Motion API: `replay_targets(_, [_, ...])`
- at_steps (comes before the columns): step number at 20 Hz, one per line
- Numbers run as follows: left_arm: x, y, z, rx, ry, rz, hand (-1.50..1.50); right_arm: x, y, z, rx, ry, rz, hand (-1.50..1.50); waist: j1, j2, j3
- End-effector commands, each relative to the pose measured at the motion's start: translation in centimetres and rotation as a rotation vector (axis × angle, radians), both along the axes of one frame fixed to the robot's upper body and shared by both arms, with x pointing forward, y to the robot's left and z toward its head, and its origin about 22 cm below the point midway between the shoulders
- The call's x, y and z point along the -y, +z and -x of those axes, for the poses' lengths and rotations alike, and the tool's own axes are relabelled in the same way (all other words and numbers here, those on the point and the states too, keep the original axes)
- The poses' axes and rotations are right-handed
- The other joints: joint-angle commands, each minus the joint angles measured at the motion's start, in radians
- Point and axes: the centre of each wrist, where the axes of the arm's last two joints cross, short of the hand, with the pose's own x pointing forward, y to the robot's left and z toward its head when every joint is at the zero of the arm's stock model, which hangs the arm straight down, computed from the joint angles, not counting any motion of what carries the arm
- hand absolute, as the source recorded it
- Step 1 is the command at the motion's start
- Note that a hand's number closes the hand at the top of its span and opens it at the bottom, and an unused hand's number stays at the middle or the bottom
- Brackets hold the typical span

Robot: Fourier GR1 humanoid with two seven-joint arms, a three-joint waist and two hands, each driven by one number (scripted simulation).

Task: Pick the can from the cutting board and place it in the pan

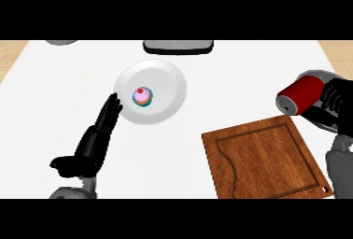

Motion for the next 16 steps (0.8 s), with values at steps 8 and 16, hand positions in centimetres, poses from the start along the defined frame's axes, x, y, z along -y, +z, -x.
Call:
replay_targets(8, [0.7, -0.4, -0.2, 0.010, -0.005, 0.004, 0.00, 9.2, -3.2, -3.9, 0.192, -0.171, 0.064, 1.50, 0.016, 0.006, 0.001])
replay_targets(16, [0.4, 0.4, -0.9, 0.025, -0.034, 0.007, 0.00, 13.9, -2.9, -5.5, 0.198, -0.213, 0.064, 1.50, 0.041, 0.015, 0.003])
